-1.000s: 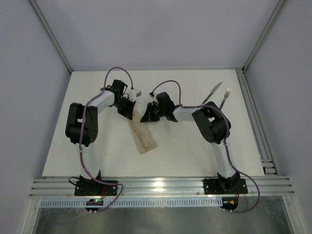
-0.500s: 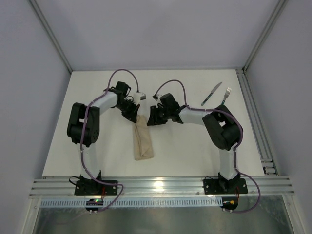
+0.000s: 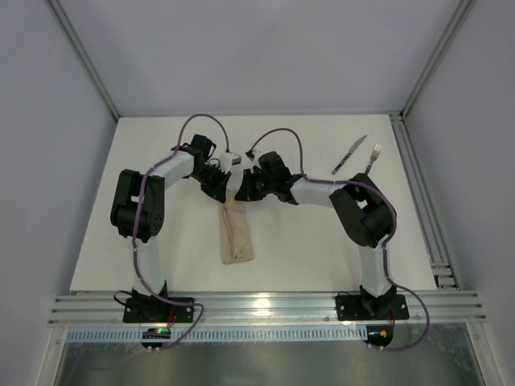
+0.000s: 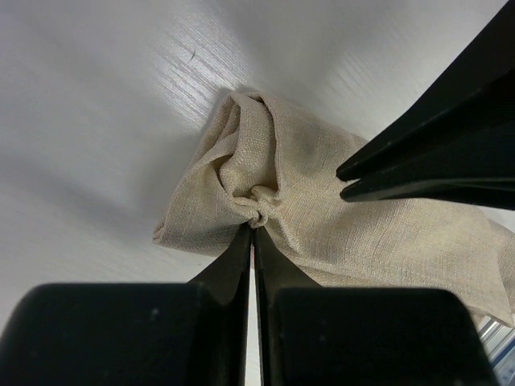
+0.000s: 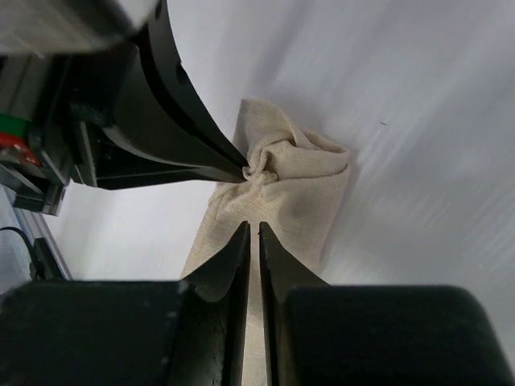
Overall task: Fold the napkin into a case and place the utensils inside
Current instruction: Stuff the top corner of the smaller-rectangle-folded napkin into the folded napkin.
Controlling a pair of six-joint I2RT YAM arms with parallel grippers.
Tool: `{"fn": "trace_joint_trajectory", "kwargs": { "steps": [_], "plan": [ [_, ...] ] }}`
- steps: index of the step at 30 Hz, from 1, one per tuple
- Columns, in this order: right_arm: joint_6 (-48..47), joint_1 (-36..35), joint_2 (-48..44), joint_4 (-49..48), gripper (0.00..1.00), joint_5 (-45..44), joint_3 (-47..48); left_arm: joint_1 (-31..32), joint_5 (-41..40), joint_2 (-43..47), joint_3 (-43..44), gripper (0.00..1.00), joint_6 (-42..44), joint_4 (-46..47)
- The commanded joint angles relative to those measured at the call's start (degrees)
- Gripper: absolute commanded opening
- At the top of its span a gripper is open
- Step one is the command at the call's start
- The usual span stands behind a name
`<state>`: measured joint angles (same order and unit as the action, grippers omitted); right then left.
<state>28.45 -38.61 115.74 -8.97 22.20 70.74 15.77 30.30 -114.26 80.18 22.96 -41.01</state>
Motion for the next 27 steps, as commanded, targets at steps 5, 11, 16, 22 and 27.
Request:
{"fn": "trace_joint_trajectory", "kwargs": {
  "steps": [5, 11, 16, 22, 27],
  "plan": [
    [7.1, -0.7, 7.8, -5.2, 0.11, 6.9, 7.4, 0.1, 0.7, 2.1, 0.1, 0.00, 0.1, -0.4],
    [9.3, -0.7, 12.0, -6.1, 0.10, 6.6, 8.9, 0.1, -0.9, 2.1, 0.9, 0.18, 0.5, -1.2],
    [10.3, -0.5, 11.2, -7.7, 0.10, 4.6, 6.9, -0.4, -3.3, 5.1, 2.0, 0.29, 0.2, -2.5],
    [11.5, -0.5, 10.7, -10.3, 0.10, 5.0, 5.9, -0.7, -9.2, 8.4, 2.1, 0.31, -1.1, -4.7],
    [11.8, -0.5, 10.0, -10.9, 0.11, 5.1, 5.6, -0.3, -9.3, 5.8, 0.6, 0.32, -1.1, -4.5]
  ]
}}
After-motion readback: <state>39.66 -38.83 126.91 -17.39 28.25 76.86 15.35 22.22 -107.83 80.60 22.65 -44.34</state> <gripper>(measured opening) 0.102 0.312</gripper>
